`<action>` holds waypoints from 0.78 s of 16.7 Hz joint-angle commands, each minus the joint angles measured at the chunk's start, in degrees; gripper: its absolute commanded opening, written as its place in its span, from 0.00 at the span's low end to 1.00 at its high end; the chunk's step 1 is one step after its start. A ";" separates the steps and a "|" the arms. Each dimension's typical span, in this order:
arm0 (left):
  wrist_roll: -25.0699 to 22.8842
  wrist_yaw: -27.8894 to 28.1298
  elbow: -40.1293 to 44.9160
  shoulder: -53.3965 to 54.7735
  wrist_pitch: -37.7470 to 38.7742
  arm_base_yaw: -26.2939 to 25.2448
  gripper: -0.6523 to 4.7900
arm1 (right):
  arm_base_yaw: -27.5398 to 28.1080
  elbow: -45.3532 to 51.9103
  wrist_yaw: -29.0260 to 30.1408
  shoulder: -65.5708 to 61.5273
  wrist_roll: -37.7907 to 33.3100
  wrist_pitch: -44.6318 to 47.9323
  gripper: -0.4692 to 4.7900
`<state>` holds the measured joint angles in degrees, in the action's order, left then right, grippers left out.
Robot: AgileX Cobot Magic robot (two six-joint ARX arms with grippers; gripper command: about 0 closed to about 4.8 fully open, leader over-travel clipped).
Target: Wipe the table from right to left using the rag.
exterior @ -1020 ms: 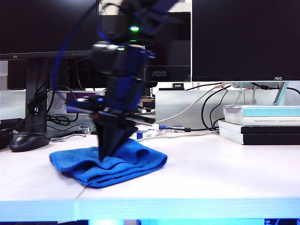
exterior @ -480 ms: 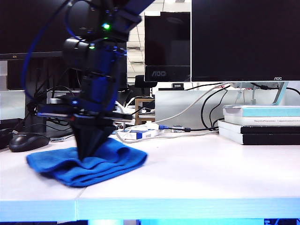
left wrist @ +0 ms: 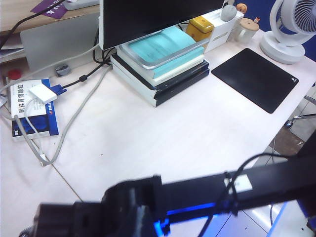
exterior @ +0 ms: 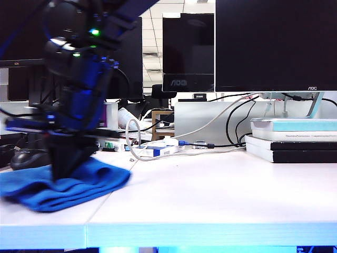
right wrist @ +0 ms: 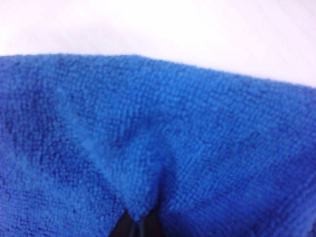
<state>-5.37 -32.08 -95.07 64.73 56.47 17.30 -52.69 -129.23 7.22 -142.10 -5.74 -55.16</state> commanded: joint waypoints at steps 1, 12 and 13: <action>-0.22 -0.28 -0.31 -0.22 -0.17 -0.07 0.11 | -1.77 -3.63 0.61 -3.02 -0.17 0.00 0.08; -0.24 -0.28 -0.31 -0.24 1.75 -0.07 0.11 | -5.42 -10.38 0.44 -7.58 -1.55 4.85 0.08; -0.24 -0.28 -0.31 -0.24 1.75 -0.07 0.11 | -5.73 -10.38 0.59 -7.80 -1.57 4.85 0.08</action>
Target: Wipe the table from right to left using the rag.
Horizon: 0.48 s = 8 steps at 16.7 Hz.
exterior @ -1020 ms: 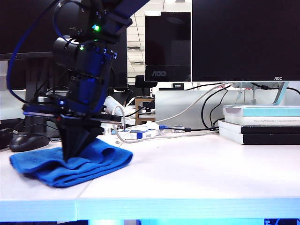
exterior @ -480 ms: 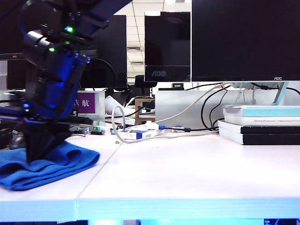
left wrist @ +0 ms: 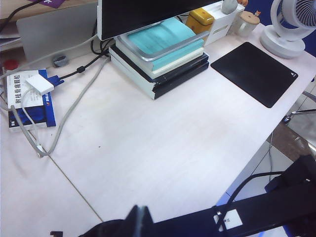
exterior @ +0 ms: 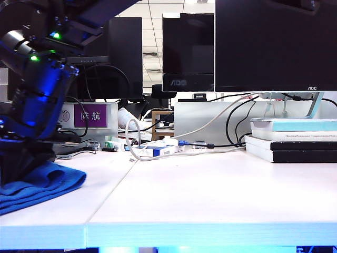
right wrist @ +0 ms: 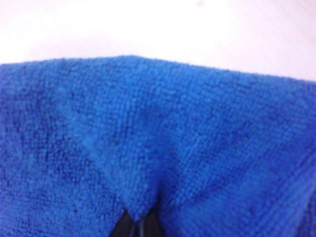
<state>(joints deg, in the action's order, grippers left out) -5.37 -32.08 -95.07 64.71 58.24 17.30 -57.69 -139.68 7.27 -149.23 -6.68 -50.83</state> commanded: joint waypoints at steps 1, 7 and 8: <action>-0.26 -0.26 -0.31 -0.22 -0.04 -0.07 0.11 | -1.03 0.07 1.25 -0.85 -0.63 0.79 0.08; -0.28 -0.26 -0.31 -0.22 0.00 -0.07 0.11 | -2.32 0.11 4.22 -1.57 -0.81 3.10 0.08; -0.26 -0.24 -0.31 -0.22 0.02 -0.07 0.11 | -2.29 0.11 3.45 -1.55 -0.79 2.67 0.08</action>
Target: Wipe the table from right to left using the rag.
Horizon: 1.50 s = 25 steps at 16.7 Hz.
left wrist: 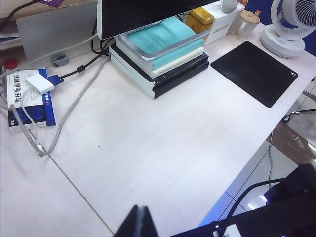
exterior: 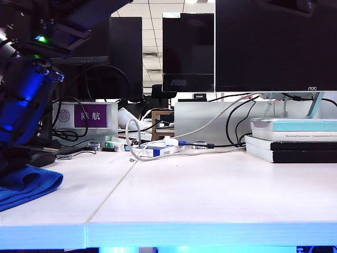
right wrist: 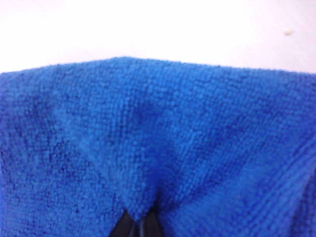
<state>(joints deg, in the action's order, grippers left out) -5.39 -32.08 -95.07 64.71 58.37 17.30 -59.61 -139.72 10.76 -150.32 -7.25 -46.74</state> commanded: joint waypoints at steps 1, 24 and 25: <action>-0.22 0.11 -0.31 -0.24 0.39 -0.09 0.11 | -0.33 0.15 -0.79 -0.46 -0.22 -1.53 0.08; -2.10 22.62 -2.56 -3.08 19.56 -12.31 0.11 | 2.12 0.15 -0.15 5.60 0.24 -6.05 0.44; -1.57 20.59 -2.19 -3.08 19.34 -14.84 0.11 | 2.36 0.15 -0.11 5.88 0.24 -6.21 0.45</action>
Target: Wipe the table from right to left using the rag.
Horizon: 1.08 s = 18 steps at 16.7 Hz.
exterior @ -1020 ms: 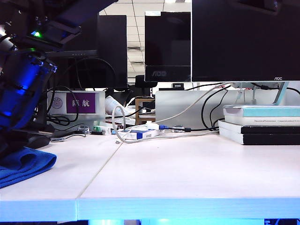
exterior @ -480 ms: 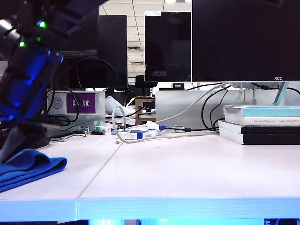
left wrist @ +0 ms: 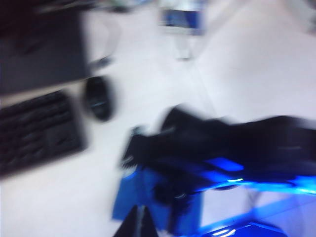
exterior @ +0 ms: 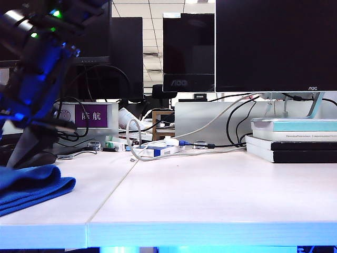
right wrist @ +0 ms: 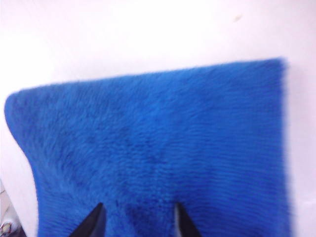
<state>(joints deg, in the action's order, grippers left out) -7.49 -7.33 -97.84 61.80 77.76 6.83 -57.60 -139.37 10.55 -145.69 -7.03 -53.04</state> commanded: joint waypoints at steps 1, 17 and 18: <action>1.16 -5.03 1.33 -0.17 -0.79 -6.38 0.11 | 0.52 -0.20 0.09 1.51 0.02 -0.02 0.48; -1.88 -27.82 34.21 1.38 -18.38 -26.84 0.11 | 1.16 -0.20 0.11 2.29 0.00 -4.83 0.52; -3.13 -30.25 36.00 2.19 -18.34 -26.95 0.11 | 1.16 -0.20 0.11 2.29 0.00 -4.87 0.52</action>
<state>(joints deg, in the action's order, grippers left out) -8.73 -34.15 -62.94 63.57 60.05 -20.23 -56.25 -139.41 10.52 -144.05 -7.03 -58.00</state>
